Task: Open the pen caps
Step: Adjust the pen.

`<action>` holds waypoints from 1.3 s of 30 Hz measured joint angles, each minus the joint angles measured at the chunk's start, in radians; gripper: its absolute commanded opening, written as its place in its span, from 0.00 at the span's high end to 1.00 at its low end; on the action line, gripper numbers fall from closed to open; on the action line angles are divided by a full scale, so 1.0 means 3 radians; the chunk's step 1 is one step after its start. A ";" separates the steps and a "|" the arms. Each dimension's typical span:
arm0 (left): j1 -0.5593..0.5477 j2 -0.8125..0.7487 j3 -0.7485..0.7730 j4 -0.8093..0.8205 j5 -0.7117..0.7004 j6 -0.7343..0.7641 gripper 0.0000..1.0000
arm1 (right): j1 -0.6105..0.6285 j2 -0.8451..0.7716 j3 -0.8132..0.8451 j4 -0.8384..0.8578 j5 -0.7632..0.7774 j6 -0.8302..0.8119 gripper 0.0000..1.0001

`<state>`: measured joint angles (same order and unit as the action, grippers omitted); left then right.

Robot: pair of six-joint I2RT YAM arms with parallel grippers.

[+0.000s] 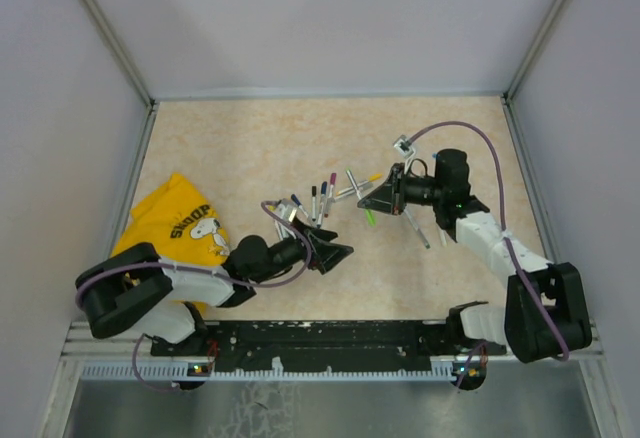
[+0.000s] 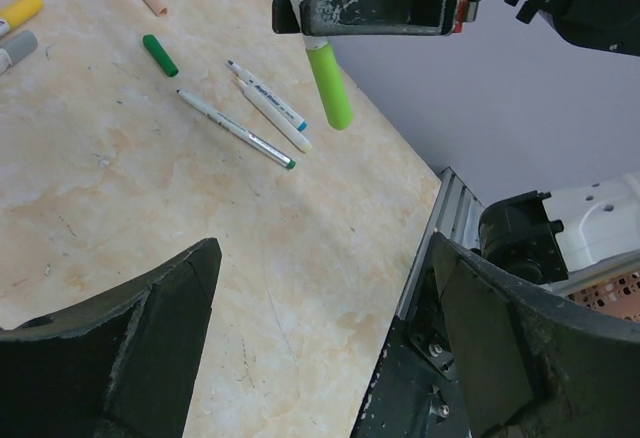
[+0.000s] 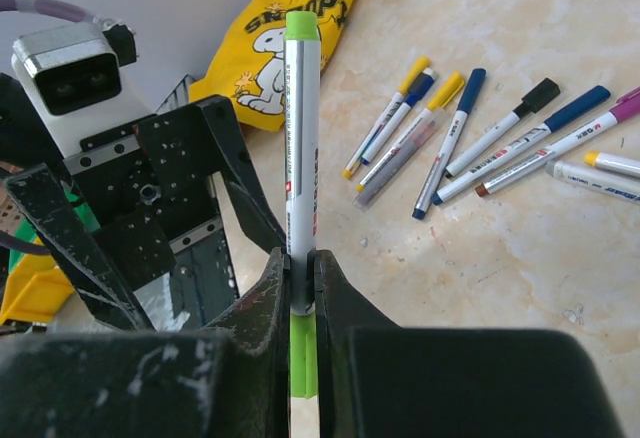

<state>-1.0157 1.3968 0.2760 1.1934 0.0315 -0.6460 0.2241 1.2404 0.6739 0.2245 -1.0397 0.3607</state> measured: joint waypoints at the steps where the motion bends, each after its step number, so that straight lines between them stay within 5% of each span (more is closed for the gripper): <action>1: -0.0001 0.0045 0.0027 0.0009 -0.0020 -0.0025 0.09 | -0.0001 0.0000 0.0000 0.0003 0.0004 0.0014 1.00; 26: -0.0034 0.0992 0.0776 0.0128 -0.0284 -0.0441 0.24 | 0.0000 0.0158 0.0000 0.0085 -0.0006 0.0205 1.00; 34: -0.0031 0.1043 0.1086 0.0033 -0.0379 -0.0446 0.56 | -0.0001 0.0158 0.0000 0.0100 -0.0033 0.0211 1.00; 39: -0.0022 0.1125 0.1162 -0.0037 -0.0343 -0.0497 0.84 | -0.0001 0.0159 0.0000 0.0100 -0.0031 0.0200 1.00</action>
<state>-1.0222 1.7344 0.6247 1.1824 -0.0715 -0.7952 0.2237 1.2881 0.6739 0.2546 -1.0489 0.4206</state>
